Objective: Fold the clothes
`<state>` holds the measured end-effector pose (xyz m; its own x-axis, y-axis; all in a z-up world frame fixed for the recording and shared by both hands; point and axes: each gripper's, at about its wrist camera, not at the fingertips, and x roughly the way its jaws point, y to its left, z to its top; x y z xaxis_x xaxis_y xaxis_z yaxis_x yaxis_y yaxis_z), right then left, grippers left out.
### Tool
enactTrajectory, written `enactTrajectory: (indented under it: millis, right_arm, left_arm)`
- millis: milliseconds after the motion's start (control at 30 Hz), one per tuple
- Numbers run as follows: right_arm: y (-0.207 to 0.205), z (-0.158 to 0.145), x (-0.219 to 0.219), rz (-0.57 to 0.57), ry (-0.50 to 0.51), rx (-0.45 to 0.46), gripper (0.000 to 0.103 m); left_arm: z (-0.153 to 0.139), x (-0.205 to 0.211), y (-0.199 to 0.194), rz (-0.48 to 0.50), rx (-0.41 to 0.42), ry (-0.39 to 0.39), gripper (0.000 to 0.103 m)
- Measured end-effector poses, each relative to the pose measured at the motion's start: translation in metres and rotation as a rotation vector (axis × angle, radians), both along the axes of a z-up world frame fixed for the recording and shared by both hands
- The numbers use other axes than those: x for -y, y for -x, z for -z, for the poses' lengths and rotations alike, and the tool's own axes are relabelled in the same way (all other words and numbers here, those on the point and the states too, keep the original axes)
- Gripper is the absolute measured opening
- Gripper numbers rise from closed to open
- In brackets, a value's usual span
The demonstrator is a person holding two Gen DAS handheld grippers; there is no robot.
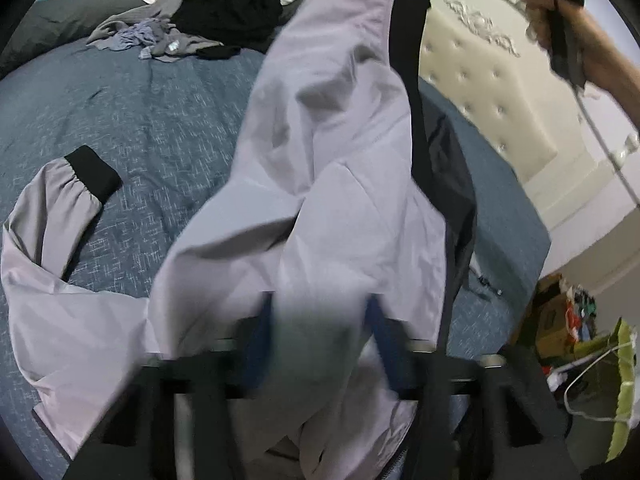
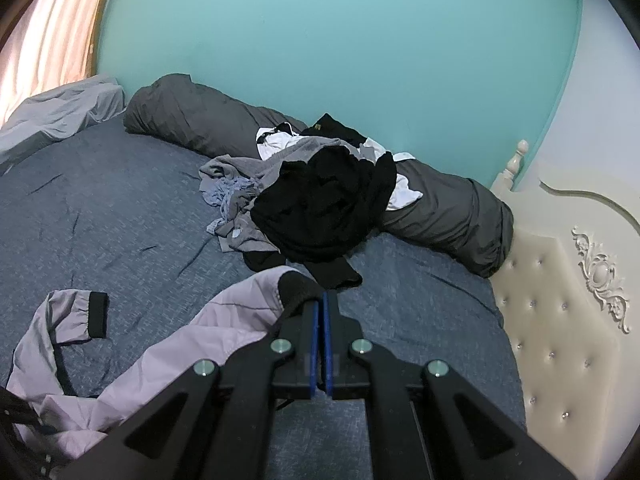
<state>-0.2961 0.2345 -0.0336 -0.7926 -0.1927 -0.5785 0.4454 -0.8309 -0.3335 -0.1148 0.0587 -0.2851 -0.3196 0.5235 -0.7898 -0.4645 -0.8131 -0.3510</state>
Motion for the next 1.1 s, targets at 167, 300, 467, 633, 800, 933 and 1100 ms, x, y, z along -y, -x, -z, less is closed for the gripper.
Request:
enactTrajectory:
  millis: [167,300,467,633,800,933,1100]
  right_arm:
    - [-0.019,-0.015,-0.006,-0.006,0.022,-0.020,0.002]
    - [-0.038,-0.039,-0.018,-0.003,0.040,-0.050,0.002]
    - [-0.068,-0.076,-0.037,0.007,0.062,-0.095,0.002]
    - [-0.097,-0.109,-0.051,0.014,0.082,-0.132,0.002]
    - [-0.126,-0.142,-0.058,0.009,0.115,-0.173,0.002]
    - [-0.151,-0.181,-0.060,0.002,0.161,-0.231,0.002]
    - [-0.194,-0.244,-0.068,-0.020,0.215,-0.329,0.002]
  left_arm:
    - [-0.015,0.008,-0.008,-0.002,-0.062,0.038,0.001]
    - [-0.056,0.041,-0.006,-0.085,-0.134,0.031,0.001]
    - [-0.122,0.090,-0.001,-0.199,-0.235,0.026,0.001]
    - [-0.183,0.132,0.003,-0.295,-0.332,0.016,0.001]
    - [-0.244,0.159,-0.001,-0.357,-0.427,-0.016,0.001]
    - [-0.296,0.164,-0.015,-0.364,-0.514,0.002,0.001]
    - [-0.368,0.172,-0.044,-0.388,-0.619,-0.005,0.001]
